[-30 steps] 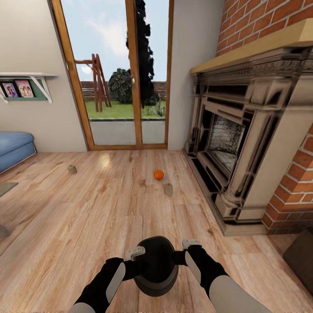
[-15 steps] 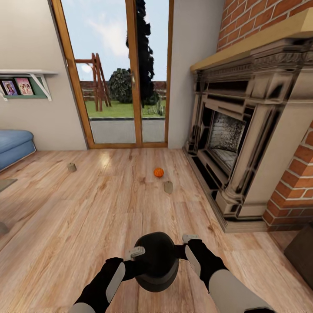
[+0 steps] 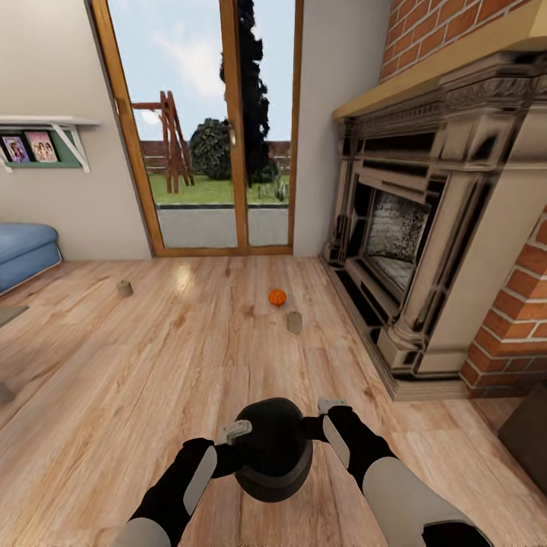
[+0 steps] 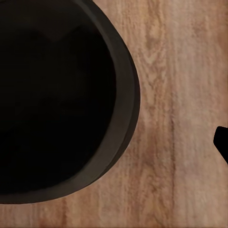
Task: Place each of the two pumpkins and all three candles from the living room inside a cabinet in the living room (use any cabinet), then make sure every cabinet is closed, and position the cauldron so it is next to a table in the living room.
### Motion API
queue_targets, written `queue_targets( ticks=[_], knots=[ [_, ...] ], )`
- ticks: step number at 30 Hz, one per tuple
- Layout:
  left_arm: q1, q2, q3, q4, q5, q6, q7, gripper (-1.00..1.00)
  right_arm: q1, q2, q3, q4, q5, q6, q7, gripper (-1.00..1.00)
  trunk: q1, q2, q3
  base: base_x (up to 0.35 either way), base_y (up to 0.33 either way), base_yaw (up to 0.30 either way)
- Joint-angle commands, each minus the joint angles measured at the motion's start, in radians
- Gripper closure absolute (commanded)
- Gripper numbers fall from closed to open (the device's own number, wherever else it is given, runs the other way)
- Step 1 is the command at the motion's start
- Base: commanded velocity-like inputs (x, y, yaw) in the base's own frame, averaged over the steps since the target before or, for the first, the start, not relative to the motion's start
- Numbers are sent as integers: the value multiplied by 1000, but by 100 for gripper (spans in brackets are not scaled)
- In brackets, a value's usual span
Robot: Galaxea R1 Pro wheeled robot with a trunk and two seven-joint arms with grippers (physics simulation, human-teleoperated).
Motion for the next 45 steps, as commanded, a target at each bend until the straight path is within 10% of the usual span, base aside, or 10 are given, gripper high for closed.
queue_targets(
  ticks=[1, 24, 45],
  knots=[
    [-11, 0, 2, -1, -1, 3, 0, -100, 0, 0, 0, 0, 0, 0, -1, -100, 4, -7, -3, 0, 0, 0],
    [-71, 0, 6, 2, -2, -8, 40, -100, -2, 0, 6, 0, 13, -5, -1, -100, 14, -13, -92, 0, 0, 0],
    [-71, 0, 5, 1, -1, -7, 40, -100, -1, 0, 6, -2, 12, -8, -1, -100, 14, -13, -92, 74, 0, 0]
  ],
)
